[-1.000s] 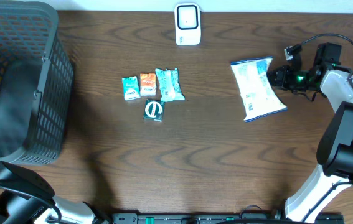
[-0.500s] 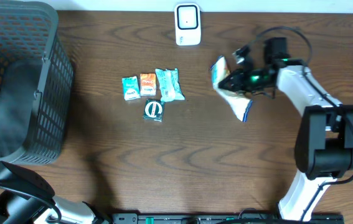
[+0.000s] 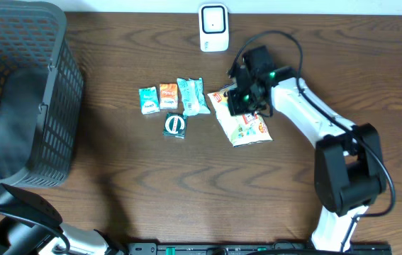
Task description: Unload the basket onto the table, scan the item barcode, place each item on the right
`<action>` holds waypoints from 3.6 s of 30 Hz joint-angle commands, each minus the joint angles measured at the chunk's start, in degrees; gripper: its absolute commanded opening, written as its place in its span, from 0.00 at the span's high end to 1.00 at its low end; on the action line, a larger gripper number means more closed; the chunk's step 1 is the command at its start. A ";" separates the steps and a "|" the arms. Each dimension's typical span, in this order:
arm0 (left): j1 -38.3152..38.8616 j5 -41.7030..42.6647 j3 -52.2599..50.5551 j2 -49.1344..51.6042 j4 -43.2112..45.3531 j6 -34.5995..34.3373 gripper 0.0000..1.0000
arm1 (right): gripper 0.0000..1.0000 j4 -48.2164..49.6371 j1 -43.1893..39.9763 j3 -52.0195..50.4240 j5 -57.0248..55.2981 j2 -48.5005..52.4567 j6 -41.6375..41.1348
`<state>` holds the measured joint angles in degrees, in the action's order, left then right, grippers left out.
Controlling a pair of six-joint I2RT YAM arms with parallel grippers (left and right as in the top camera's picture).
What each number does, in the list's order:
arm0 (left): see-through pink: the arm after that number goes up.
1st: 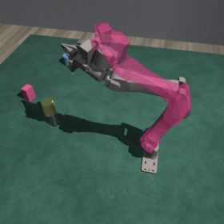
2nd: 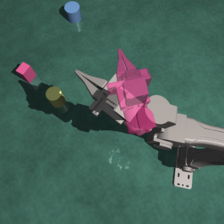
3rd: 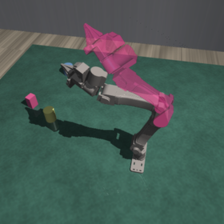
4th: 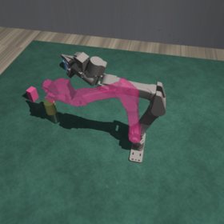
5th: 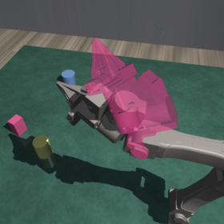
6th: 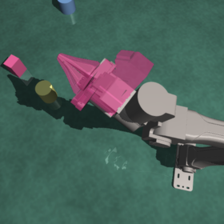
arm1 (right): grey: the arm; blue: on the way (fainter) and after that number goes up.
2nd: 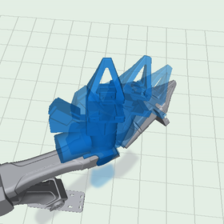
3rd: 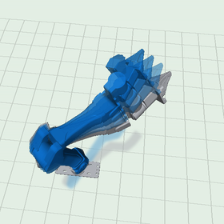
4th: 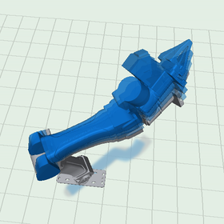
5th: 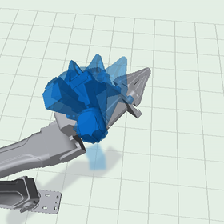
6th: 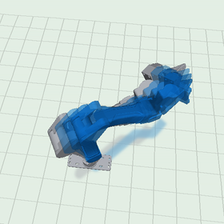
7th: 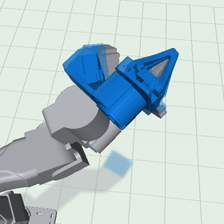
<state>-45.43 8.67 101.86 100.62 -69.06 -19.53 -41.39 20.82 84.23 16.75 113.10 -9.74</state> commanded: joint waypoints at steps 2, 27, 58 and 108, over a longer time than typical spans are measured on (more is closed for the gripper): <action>-0.15 -0.20 -0.13 0.33 -0.28 -0.26 0.02 | 0.99 -0.22 0.28 3.74 -18.21 -3.50 -0.52; -0.15 -0.17 -0.13 0.33 -0.28 -0.26 0.02 | 0.99 -3.67 0.28 -2.73 -10.56 -3.91 -4.85; -0.15 -0.17 -0.13 0.33 -0.26 -0.26 0.02 | 0.99 0.50 3.08 -10.01 -27.34 -11.76 -3.58; -0.15 -0.20 -0.13 0.33 -0.26 -0.26 0.02 | 0.99 -0.02 5.84 -0.96 -13.40 7.85 -3.10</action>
<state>-45.43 8.67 101.86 100.62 -69.06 -19.53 -39.70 26.52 83.53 3.42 120.64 -11.60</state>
